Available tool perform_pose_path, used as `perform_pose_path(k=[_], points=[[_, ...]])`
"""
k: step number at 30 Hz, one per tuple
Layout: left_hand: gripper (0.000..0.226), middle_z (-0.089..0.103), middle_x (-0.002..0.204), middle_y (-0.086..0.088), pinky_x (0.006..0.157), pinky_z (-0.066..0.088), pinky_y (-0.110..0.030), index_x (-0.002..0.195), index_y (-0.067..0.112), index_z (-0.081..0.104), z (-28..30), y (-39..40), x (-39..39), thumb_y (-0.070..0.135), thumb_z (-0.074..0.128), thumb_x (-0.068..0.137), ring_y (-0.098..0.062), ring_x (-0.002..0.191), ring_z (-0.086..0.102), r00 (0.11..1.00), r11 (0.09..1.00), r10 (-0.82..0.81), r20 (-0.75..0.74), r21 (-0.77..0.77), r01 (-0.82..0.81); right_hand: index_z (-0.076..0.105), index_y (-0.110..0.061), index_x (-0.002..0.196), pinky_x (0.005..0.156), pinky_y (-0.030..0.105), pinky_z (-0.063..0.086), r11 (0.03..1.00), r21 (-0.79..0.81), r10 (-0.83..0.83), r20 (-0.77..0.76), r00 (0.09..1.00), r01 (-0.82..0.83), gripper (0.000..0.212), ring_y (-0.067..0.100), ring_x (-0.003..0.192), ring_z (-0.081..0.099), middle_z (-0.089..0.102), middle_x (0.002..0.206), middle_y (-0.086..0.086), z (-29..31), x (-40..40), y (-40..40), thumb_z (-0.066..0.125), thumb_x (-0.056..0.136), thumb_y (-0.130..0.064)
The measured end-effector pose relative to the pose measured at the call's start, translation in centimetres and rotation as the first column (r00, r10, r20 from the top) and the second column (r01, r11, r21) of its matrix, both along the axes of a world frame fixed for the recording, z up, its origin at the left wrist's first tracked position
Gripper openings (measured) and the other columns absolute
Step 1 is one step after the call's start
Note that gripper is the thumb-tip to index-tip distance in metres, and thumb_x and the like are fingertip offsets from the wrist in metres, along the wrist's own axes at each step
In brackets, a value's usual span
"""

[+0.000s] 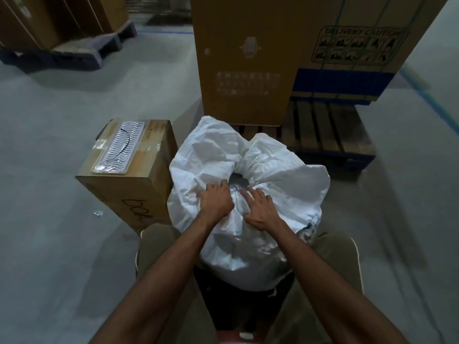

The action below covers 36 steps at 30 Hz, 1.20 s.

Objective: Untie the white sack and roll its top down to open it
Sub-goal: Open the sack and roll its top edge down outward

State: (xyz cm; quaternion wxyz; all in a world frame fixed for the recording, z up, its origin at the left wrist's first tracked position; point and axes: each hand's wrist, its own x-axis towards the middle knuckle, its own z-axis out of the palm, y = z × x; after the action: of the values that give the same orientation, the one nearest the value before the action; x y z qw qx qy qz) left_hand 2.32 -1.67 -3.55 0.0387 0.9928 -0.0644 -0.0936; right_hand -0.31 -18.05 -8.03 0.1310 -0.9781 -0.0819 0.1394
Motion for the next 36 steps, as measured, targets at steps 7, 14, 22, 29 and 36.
perform_pose_path(k=[7,14,22,29,36], points=[[0.068,0.03,0.151,-0.019,0.095,0.049,-0.054,0.152,0.026,0.033,-4.1,0.5,6.6,0.06,0.049,0.095,-0.04,0.128,0.041,0.996,0.993,0.068,-0.05,0.095,-0.063,0.028,-0.031,0.159,0.115,0.056,0.023,0.998,-0.042,0.038,0.064,0.997,-0.036,0.08,0.036,0.142,0.033,0.039,0.154,0.012,-3.8,2.0,-0.8,0.022,0.088,-0.069],[0.043,0.06,0.129,-0.008,0.089,0.045,-0.043,0.125,0.019,0.062,-5.0,0.1,7.7,0.049,0.053,0.096,-0.033,0.12,0.054,0.999,0.993,0.019,-0.05,0.113,-0.013,0.038,-0.032,0.151,0.103,0.047,0.034,0.999,-0.023,-0.041,0.112,0.993,0.043,0.061,0.027,0.121,0.047,0.052,0.135,0.004,-4.0,0.0,-1.2,0.021,0.102,-0.064],[0.079,0.053,0.14,-0.014,0.09,0.049,-0.054,0.161,0.038,0.001,-6.6,1.8,5.8,0.035,0.05,0.099,-0.04,0.105,0.064,0.993,0.974,0.117,-0.034,-0.192,-0.122,0.053,-0.033,0.134,0.097,0.046,0.044,0.994,0.05,-0.105,0.139,0.985,0.099,0.041,0.027,0.12,0.047,0.056,0.128,0.004,-2.3,0.7,-0.7,0.032,0.105,-0.053],[0.057,0.026,0.162,-0.013,0.112,0.032,-0.06,0.153,0.035,0.039,-6.0,1.7,6.3,0.056,0.043,0.099,-0.037,0.143,0.032,0.993,0.998,0.07,-0.094,0.003,-0.07,0.059,-0.017,0.127,0.104,0.043,0.04,0.997,0.021,-0.076,0.255,0.964,0.073,0.037,0.029,0.124,0.052,0.058,0.131,0.009,-1.8,5.0,1.1,0.057,0.093,-0.03],[0.044,0.045,0.154,-0.003,0.11,0.029,-0.048,0.13,0.026,0.067,-4.4,-0.2,8.5,0.045,0.038,0.104,-0.026,0.143,0.038,0.991,0.992,-0.12,-0.051,0.021,0.121,0.054,-0.013,0.137,0.103,0.043,0.044,0.992,0.031,-0.123,0.243,0.962,0.119,0.045,0.03,0.125,0.054,0.057,0.135,0.011,-2.3,4.9,0.9,0.057,0.097,-0.035]])
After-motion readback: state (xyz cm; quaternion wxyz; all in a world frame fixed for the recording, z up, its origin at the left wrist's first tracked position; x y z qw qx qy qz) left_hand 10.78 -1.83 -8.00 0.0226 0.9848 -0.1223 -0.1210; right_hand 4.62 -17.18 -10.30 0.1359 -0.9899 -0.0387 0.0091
